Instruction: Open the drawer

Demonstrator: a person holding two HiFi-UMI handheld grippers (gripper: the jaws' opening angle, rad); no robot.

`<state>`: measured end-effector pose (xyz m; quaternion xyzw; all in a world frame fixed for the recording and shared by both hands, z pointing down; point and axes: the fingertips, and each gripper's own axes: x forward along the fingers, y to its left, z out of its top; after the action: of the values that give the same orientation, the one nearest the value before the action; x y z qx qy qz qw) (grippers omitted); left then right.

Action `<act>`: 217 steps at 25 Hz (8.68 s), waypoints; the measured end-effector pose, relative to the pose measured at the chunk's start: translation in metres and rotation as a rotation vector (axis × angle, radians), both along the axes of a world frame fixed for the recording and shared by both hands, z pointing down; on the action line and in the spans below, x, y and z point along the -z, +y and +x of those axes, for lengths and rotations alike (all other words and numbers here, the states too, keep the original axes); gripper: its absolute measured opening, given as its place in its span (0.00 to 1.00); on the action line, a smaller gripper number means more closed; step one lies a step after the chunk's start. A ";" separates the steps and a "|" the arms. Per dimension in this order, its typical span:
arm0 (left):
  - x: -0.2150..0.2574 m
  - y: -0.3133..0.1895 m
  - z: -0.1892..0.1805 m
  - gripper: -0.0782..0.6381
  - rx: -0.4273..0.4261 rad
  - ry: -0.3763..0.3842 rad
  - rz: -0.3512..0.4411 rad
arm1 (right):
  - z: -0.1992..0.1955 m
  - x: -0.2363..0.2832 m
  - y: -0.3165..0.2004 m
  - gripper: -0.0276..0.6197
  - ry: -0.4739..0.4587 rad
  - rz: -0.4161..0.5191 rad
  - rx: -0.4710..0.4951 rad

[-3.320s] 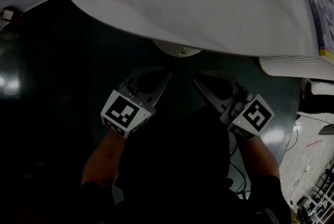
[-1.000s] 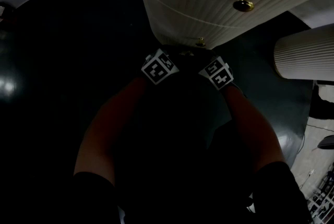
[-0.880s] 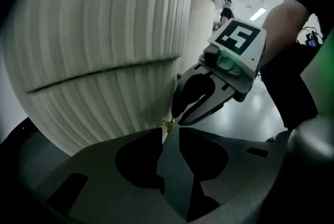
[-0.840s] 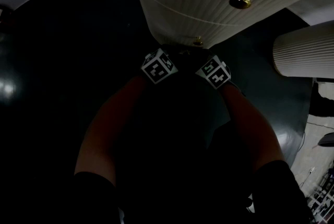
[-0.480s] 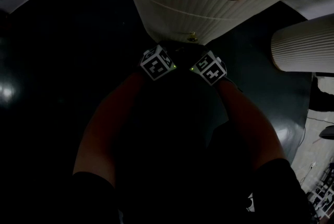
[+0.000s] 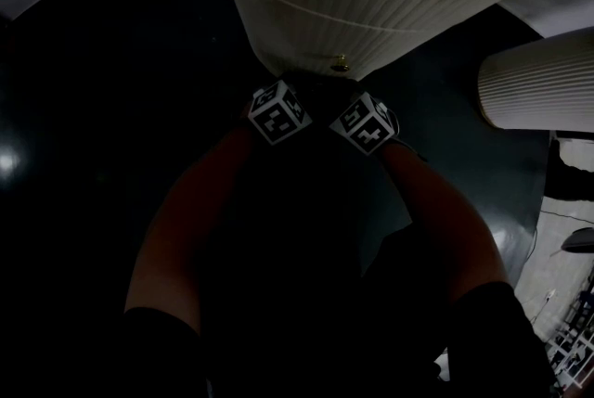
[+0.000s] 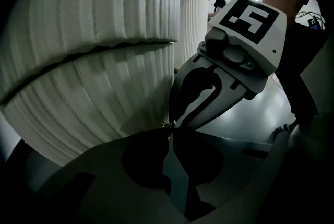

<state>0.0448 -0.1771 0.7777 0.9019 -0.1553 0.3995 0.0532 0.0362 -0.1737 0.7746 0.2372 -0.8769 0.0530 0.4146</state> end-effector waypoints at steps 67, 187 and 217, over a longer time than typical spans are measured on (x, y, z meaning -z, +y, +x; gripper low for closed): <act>0.146 0.093 -0.047 0.19 -0.112 0.162 -0.056 | 0.038 0.116 0.094 0.09 -0.249 -0.283 0.137; 0.415 0.139 -0.101 0.17 -0.059 0.412 0.380 | -0.032 0.430 0.170 0.07 -0.791 0.198 0.269; 0.900 0.241 -0.051 0.14 0.420 0.671 0.145 | 0.010 0.929 0.261 0.07 -0.909 0.170 0.008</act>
<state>-0.0059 0.0637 -0.1225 0.9323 -0.3382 0.0511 0.1177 0.0460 0.0877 -0.1545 0.2198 -0.9719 0.0780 -0.0325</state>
